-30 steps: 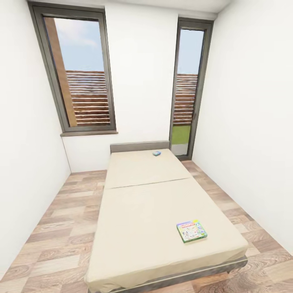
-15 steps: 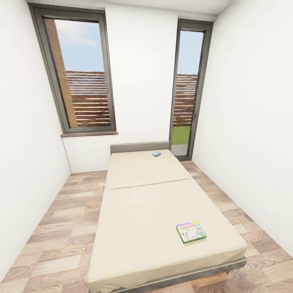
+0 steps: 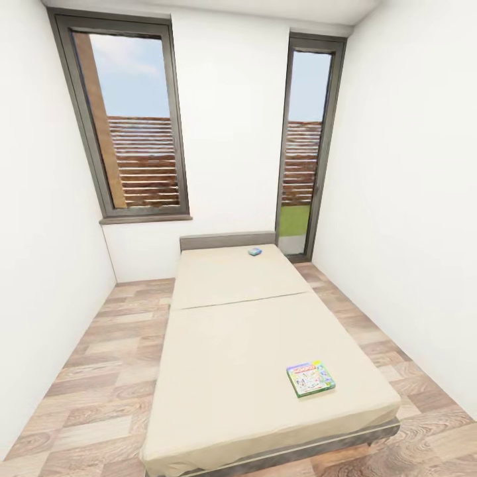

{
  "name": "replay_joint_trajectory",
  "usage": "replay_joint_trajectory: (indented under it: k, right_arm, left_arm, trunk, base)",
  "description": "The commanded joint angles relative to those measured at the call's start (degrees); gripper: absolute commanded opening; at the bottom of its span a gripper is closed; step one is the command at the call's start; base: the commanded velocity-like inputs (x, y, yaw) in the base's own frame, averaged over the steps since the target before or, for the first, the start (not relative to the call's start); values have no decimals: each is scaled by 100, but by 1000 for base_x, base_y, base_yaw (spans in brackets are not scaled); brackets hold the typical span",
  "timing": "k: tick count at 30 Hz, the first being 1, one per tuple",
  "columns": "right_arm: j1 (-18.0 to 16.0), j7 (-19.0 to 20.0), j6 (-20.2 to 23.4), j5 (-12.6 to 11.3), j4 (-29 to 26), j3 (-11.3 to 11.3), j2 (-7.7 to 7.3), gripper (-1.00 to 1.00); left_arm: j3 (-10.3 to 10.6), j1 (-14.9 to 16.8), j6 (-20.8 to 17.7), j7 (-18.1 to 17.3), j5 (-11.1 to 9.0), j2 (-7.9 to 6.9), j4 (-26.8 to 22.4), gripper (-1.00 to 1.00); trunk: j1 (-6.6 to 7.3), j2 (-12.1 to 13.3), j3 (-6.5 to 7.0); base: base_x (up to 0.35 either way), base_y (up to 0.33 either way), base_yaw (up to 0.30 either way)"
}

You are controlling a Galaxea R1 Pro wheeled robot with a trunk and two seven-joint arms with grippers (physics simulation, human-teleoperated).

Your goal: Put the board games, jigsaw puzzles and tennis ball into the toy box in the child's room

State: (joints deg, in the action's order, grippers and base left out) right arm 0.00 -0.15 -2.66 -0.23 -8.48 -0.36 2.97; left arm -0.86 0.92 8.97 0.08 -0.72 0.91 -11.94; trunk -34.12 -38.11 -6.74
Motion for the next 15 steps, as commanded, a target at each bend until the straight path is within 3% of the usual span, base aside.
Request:
replay_joint_trajectory:
  k: [1, 7, 15]
  right_arm:
    - [0, -2, -51, -5, -14, -5, 1, 100]
    - [-7, 2, -272, -16, -93, -16, 18, 100]
    - [-8, 7, -1126, -29, -157, -18, 35, 100]
  left_arm:
    - [-7, 9, 24, 1, -6, 2, 1, 100]
    - [6, 30, 40, 1, 6, -2, -34, 100]
    - [26, 31, 45, -3, 10, -21, -37, 100]
  trunk:
    - [21, 35, 10]
    - [153, 275, 116]
    - [329, 596, 258]
  base:
    - [0, 0, 0]
    - [0, 0, 0]
    - [0, 0, 0]
